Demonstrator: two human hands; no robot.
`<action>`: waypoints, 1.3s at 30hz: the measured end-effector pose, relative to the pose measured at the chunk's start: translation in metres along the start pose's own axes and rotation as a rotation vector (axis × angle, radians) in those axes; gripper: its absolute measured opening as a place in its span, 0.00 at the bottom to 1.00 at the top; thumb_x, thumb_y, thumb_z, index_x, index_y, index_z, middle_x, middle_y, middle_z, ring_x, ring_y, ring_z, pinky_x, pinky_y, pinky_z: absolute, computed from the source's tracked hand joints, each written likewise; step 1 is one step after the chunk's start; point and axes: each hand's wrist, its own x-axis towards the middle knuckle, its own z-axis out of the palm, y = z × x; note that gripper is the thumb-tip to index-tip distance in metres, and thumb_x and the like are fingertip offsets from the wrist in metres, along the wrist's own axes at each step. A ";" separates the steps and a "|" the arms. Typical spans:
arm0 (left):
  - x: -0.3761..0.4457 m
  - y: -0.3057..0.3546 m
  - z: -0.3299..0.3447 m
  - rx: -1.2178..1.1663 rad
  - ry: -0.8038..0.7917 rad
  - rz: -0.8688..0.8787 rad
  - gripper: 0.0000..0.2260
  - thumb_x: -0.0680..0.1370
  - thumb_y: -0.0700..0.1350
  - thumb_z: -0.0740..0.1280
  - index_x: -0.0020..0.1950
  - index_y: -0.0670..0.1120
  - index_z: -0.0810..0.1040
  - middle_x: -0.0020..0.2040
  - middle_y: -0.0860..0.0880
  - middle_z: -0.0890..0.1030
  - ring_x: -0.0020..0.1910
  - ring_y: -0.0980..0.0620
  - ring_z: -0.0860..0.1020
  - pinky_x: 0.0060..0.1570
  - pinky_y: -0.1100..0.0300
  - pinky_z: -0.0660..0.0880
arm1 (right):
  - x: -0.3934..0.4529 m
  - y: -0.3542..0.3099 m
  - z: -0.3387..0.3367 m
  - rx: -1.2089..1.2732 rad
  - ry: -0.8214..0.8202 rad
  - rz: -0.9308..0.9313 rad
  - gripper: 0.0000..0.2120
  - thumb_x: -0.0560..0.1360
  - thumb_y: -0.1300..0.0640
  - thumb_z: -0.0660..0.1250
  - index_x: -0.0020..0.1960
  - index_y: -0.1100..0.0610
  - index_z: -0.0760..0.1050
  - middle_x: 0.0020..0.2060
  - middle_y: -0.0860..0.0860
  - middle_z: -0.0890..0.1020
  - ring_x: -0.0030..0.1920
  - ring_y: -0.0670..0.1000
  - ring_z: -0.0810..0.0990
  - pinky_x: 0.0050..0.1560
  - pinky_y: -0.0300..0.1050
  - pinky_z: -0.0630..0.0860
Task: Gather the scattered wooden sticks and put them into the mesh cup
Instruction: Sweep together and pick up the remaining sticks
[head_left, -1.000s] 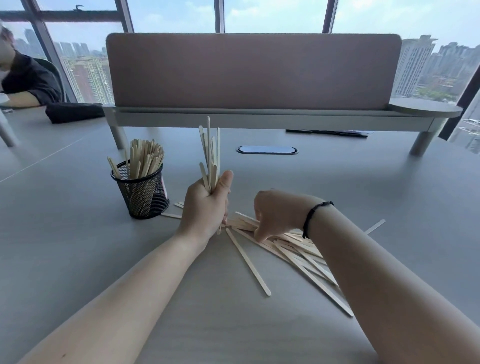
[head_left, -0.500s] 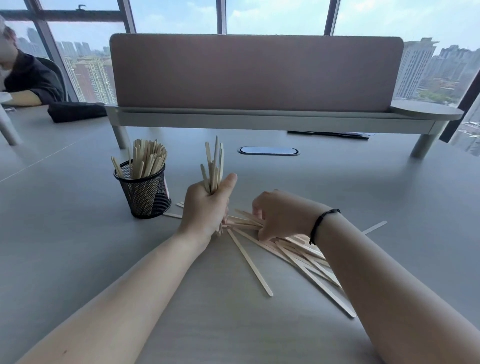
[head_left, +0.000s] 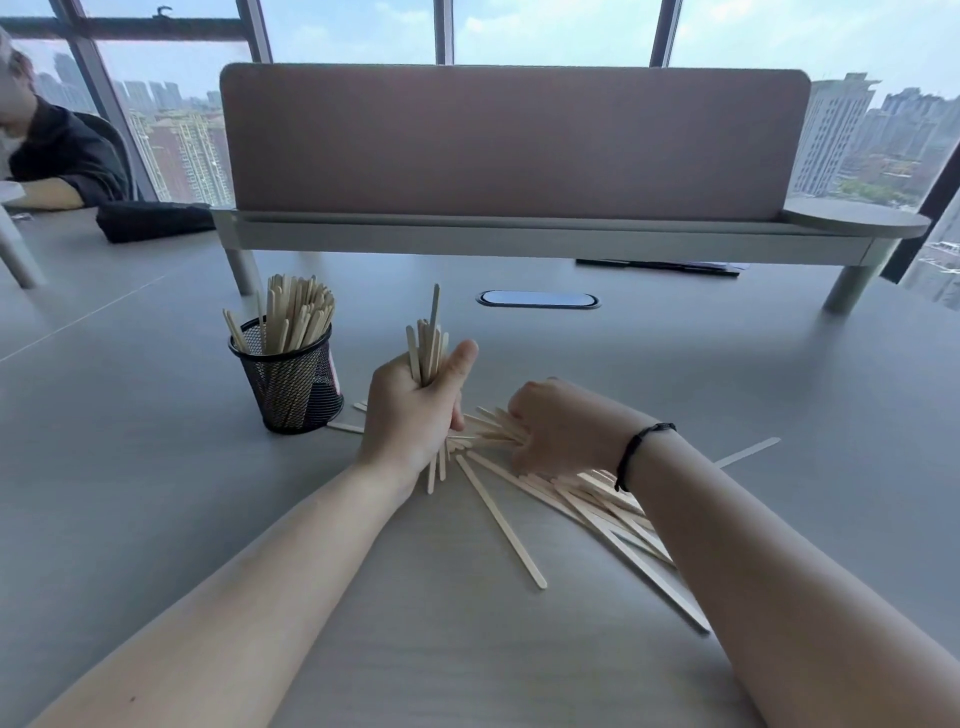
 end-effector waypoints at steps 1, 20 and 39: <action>0.000 0.000 0.000 -0.005 0.000 -0.002 0.27 0.77 0.59 0.69 0.27 0.40 0.71 0.21 0.46 0.73 0.24 0.47 0.74 0.37 0.51 0.77 | 0.000 0.000 -0.001 0.015 -0.001 -0.001 0.11 0.71 0.53 0.68 0.41 0.61 0.76 0.35 0.56 0.81 0.37 0.57 0.78 0.29 0.43 0.68; 0.000 0.014 -0.004 -0.187 0.015 -0.154 0.28 0.76 0.59 0.71 0.30 0.50 0.56 0.25 0.48 0.57 0.23 0.51 0.55 0.27 0.58 0.54 | 0.005 0.006 -0.017 0.556 0.432 0.055 0.22 0.79 0.46 0.64 0.35 0.60 0.66 0.27 0.51 0.67 0.27 0.49 0.63 0.29 0.44 0.60; -0.005 0.020 -0.001 -0.166 -0.027 -0.185 0.16 0.78 0.43 0.71 0.35 0.40 0.70 0.25 0.47 0.64 0.24 0.51 0.62 0.27 0.58 0.62 | 0.004 -0.013 -0.009 1.444 0.549 0.099 0.26 0.76 0.54 0.71 0.25 0.53 0.62 0.20 0.50 0.64 0.22 0.51 0.61 0.27 0.43 0.64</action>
